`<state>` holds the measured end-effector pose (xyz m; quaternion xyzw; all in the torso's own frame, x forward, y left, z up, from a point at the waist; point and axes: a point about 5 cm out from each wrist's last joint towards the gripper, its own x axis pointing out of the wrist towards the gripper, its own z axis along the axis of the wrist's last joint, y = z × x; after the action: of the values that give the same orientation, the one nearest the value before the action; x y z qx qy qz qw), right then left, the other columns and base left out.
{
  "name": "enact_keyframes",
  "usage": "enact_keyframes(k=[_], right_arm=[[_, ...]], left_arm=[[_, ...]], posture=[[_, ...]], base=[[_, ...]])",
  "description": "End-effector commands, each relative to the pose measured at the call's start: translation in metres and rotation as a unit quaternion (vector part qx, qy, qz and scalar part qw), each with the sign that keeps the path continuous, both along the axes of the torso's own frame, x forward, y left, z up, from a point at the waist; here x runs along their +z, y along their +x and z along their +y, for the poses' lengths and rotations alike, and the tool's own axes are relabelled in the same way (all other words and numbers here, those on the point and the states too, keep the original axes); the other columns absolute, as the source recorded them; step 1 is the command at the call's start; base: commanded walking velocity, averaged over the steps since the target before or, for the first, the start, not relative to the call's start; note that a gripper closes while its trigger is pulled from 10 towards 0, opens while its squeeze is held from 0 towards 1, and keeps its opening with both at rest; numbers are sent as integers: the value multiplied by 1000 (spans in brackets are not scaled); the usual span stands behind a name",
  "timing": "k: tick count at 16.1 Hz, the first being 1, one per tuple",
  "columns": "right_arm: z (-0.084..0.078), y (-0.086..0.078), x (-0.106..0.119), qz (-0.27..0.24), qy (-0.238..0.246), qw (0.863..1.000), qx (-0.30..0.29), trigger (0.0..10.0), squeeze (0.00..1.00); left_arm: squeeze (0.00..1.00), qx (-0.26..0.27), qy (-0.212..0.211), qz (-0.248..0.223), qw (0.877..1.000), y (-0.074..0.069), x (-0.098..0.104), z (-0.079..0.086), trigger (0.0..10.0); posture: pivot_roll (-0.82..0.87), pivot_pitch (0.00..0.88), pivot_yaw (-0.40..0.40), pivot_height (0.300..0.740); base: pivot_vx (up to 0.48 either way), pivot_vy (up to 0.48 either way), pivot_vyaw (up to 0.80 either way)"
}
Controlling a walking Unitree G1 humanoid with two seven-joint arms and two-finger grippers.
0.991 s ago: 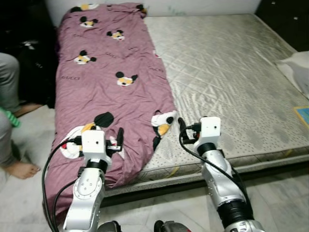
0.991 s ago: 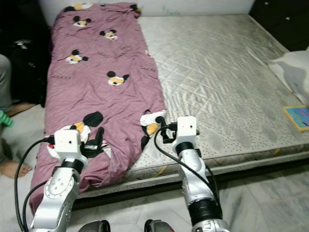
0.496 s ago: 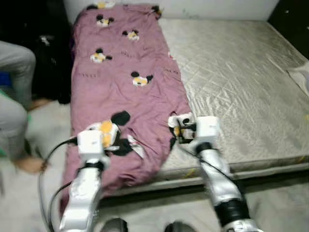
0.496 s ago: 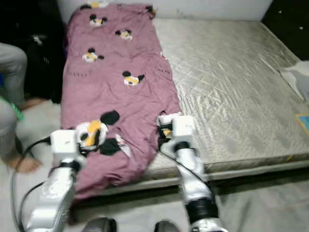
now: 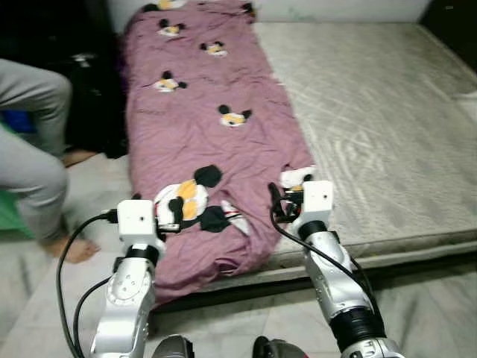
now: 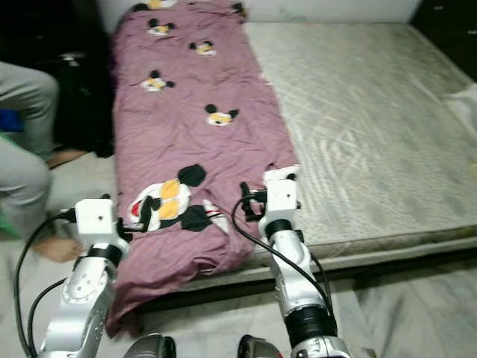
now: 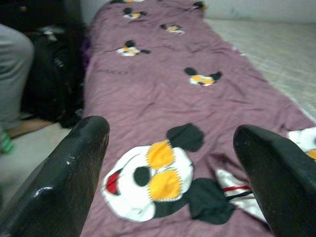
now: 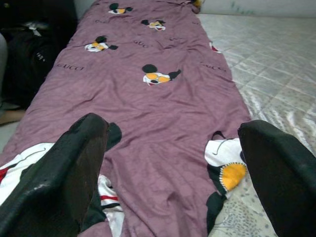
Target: Clean up the room
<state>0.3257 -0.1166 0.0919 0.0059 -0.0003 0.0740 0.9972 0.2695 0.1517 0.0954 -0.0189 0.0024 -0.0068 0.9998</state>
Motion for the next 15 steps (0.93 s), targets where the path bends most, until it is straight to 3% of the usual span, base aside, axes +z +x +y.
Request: enact_keyframes(k=[1,5,9,15], right_arm=[[-11,0,-3,7,-6,1000,-13,10000,0],[-14,-1,-2,4,-7,1000,-16,10000,0],[-27,-5,1,-7,2,1000,-27,10000,0],[-38,-23,2,-2,10,1000,-21,10000,0]], left_arm=[[0,-13,-5,1,1000,-1,-1,-7,10000],[0,16,11,-5,1000,-4,1,9,10000],[0,51,27,5,998,-18,-2,30,10000],[0,76,50,5,996,-39,0,46,10000]], posture=[[32,178,-44,740],[31,180,-42,740],[39,194,-39,740],[42,225,-41,740]], base=[[0,0,-663],[0,0,0],[0,0,0],[0,0,0]])
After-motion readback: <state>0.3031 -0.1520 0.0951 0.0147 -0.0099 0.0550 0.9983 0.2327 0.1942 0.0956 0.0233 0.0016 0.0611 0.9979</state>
